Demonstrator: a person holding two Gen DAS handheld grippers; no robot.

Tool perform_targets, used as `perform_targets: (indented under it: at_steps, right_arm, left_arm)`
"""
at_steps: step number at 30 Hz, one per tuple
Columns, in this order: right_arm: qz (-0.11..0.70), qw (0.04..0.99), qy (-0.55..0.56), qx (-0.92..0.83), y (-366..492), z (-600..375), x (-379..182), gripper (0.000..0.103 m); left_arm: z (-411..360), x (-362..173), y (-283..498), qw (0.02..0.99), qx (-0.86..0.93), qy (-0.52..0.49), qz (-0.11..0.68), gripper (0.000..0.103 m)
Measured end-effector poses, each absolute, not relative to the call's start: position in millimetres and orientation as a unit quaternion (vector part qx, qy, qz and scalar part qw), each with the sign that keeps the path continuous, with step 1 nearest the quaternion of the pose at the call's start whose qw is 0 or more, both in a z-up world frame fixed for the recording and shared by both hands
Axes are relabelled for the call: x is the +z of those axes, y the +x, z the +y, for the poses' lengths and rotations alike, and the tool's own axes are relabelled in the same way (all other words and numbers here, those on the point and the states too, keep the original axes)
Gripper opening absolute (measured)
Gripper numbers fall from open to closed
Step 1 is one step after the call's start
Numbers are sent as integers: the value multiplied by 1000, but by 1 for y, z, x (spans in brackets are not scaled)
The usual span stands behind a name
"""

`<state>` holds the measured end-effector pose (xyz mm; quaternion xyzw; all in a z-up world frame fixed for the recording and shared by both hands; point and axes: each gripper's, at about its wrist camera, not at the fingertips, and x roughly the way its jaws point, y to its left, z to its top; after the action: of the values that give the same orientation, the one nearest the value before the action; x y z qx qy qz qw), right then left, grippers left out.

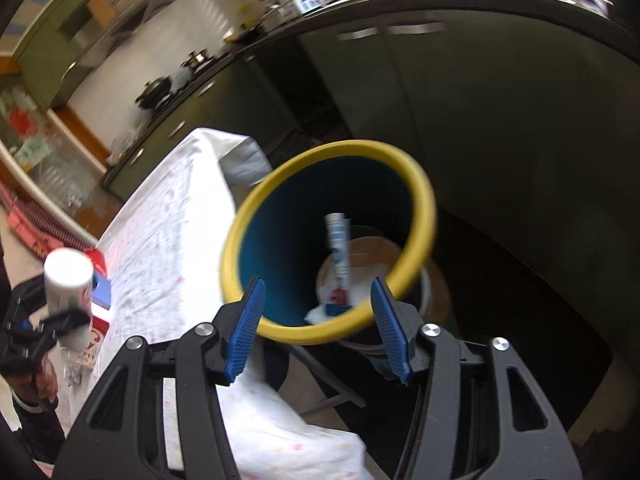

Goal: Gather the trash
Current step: 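Carry the white pill bottle over the bin and release it, then grasp the purple box with the right gripper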

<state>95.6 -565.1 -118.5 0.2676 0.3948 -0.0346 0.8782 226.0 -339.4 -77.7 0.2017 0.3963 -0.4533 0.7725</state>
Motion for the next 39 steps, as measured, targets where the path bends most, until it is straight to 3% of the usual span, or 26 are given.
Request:
perform_targets:
  at_steps: [12,16,19,22,31,39]
  right_arm:
    - [388,867,303,-71,64,-608,-134,56]
    - [388,866,307,-70,64,-609,-136,59]
    - [389,866,307,-68,67,-606,-137,59]
    - [390,867,304,-63,70,-602,-135,59]
    - [406,870,278,-37,85,-577,-132,60]
    - [423,876,228,34,115,-512,-116,60]
  left_arm:
    - [-472,-135,299,768,-416,197,445,48]
    - [-483,-147,306,786,-383,198,443,76]
    - [-479,-134,299,792,-389,183,434,76]
    - [-459,-112,284,804,-392,171,413,77]
    - [-340,-49,213,846,-378,124,355,91]
    - [-196,-40,155,891,-284,97,339,92]
